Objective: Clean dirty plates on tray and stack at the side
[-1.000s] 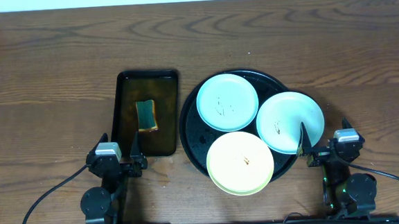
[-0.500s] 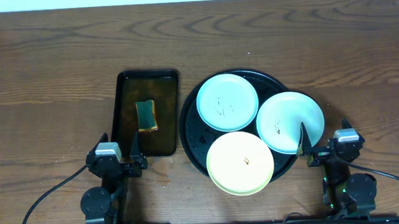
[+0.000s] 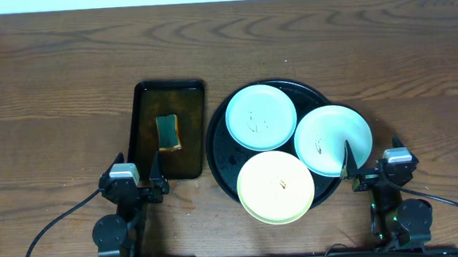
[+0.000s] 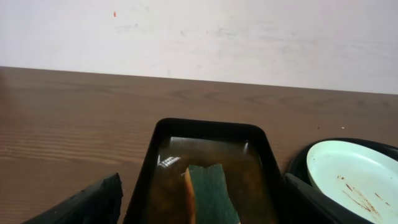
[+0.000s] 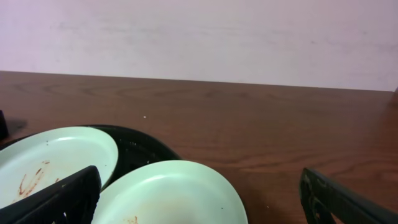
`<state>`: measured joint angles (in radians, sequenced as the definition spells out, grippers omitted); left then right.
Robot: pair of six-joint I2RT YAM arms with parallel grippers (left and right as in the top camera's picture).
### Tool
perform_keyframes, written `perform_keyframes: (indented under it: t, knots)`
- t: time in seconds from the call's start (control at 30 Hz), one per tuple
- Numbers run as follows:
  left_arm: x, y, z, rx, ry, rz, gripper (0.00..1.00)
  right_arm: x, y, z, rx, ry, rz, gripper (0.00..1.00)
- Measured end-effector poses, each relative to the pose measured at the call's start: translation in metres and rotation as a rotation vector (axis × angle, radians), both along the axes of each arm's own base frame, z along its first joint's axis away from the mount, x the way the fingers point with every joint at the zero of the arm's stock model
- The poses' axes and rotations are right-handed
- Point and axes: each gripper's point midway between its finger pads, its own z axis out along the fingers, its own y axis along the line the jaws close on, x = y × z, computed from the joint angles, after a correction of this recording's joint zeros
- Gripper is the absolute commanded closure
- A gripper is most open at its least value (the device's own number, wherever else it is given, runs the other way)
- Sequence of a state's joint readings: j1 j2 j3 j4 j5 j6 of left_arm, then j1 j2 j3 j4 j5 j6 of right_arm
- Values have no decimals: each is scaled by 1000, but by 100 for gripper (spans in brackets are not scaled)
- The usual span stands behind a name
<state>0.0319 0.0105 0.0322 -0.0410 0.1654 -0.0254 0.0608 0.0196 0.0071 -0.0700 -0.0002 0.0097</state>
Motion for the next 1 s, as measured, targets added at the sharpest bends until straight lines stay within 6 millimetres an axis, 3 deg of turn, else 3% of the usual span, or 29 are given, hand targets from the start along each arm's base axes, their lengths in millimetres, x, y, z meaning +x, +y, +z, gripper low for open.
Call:
perform_keyframes:
  t: [0.63, 0.87, 1.0]
  knots:
    - [0, 0, 0, 0, 0, 0, 20, 0, 0, -2, 65, 11, -4, 1]
    - [-4, 0, -15, -37, 125, 9, 20, -12, 1, -18, 112, 208, -11, 1]
    - [-6, 0, -18, -66, 274, 18, 20, -18, 7, -14, 138, 330, 10, 1]
